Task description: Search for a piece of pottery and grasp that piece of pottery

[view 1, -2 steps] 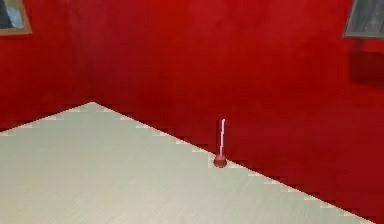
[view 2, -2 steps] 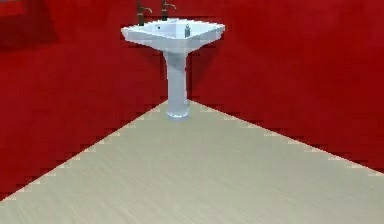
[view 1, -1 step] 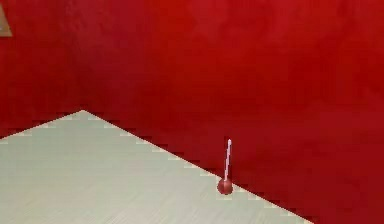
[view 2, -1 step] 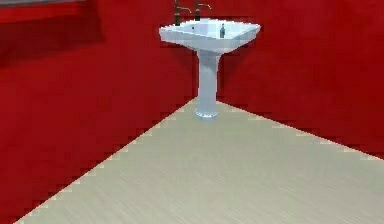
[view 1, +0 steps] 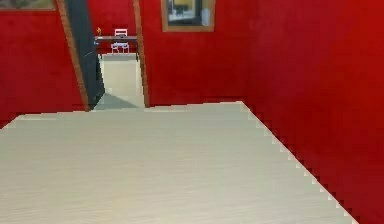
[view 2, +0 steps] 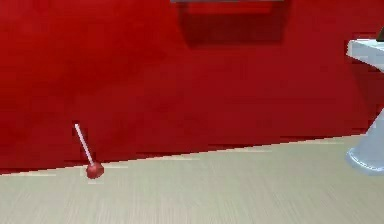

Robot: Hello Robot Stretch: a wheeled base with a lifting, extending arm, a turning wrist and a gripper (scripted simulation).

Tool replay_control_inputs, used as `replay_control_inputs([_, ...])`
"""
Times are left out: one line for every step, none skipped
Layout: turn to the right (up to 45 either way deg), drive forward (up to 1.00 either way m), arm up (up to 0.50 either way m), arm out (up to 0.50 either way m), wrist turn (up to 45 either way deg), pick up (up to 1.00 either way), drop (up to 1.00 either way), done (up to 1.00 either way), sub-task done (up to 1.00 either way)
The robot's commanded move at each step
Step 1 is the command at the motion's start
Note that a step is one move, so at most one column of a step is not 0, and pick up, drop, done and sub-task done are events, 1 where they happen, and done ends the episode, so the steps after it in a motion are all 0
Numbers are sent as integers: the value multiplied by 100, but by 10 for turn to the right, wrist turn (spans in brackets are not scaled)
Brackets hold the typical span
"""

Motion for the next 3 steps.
replay_control_inputs([-180,0,0,0,0,0,0,0,0])
replay_control_inputs([0,35,0,0,0,0,0,0,0])
replay_control_inputs([-420,0,0,0,0,0,0,0,0])
